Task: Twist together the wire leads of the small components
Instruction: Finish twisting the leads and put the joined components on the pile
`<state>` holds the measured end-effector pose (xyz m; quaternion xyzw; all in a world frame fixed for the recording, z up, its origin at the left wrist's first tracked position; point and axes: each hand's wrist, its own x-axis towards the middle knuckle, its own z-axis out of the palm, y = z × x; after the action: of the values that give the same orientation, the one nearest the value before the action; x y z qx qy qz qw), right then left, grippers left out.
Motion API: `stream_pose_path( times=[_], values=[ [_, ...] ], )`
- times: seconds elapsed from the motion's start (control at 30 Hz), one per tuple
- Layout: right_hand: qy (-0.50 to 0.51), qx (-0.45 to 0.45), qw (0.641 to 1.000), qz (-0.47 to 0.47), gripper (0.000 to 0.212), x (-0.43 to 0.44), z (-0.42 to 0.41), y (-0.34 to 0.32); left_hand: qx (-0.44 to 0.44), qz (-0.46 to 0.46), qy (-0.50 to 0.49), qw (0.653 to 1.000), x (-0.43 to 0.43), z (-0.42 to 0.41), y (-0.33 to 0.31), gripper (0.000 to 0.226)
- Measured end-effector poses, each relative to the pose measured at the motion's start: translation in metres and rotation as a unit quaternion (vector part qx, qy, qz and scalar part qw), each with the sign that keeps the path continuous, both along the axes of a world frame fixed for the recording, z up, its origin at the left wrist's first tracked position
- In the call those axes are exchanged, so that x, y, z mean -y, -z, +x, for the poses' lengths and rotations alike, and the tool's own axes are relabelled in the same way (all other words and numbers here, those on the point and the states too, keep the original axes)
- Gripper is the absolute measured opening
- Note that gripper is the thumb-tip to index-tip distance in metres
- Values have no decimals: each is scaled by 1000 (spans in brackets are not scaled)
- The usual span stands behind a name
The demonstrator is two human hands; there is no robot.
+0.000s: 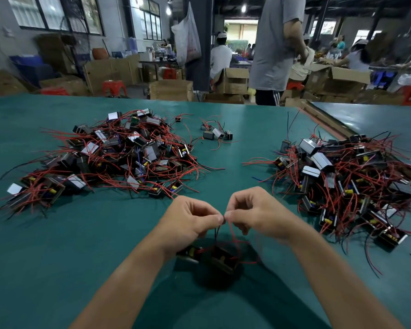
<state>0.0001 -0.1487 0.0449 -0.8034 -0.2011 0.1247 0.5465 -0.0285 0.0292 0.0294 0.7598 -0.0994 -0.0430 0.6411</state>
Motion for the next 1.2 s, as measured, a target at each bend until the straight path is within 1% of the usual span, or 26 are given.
stream_pose_path(
  times=[0.07, 0.13, 0.2, 0.27, 0.33, 0.4, 0.47, 0.57, 0.7, 0.8, 1.03, 1.2],
  values=[
    [23, -75, 996, 45, 16, -1, 1, 0, 101, 58, -6, 993, 3, -2, 1, 15],
    [23, -111, 988, 102, 13, -1, 1, 0, 173, 63, -16, 983, 3, -2, 2, 12],
    [7, -114, 984, 134, 12, 1, 0, 0, 211, 61, -32, 975, 1, -2, 2, 11],
    [-3, -106, 985, 133, 9, 0, 0, -1, 226, 81, -43, 970, 1, -1, 4, 12],
    [7, -111, 986, 125, 17, -1, 2, 0, 222, 101, -56, 968, 1, 1, 7, 14],
    [29, -95, 989, 107, 24, -3, 3, 3, 208, 111, -65, 970, 1, 3, 9, 15],
    [42, -52, 994, 82, 25, -7, 3, 6, 184, 108, -60, 975, 1, 4, 11, 17],
    [48, 5, 998, 48, 25, -9, 3, 10, 176, 101, -44, 978, 0, 4, 11, 19],
    [29, -22, 999, 26, 21, -2, 5, 9, 164, 105, -43, 980, -1, 2, 9, 16],
    [9, -28, 999, 14, 19, 3, 4, 6, 159, 117, -60, 978, 0, 3, 8, 19],
    [20, -16, 999, 24, 20, 5, 7, 7, 169, 128, -63, 975, -1, 2, 7, 16],
    [28, -5, 998, 48, 17, 3, 7, 8, 152, 108, -49, 981, -2, 2, 12, 15]
  ],
)
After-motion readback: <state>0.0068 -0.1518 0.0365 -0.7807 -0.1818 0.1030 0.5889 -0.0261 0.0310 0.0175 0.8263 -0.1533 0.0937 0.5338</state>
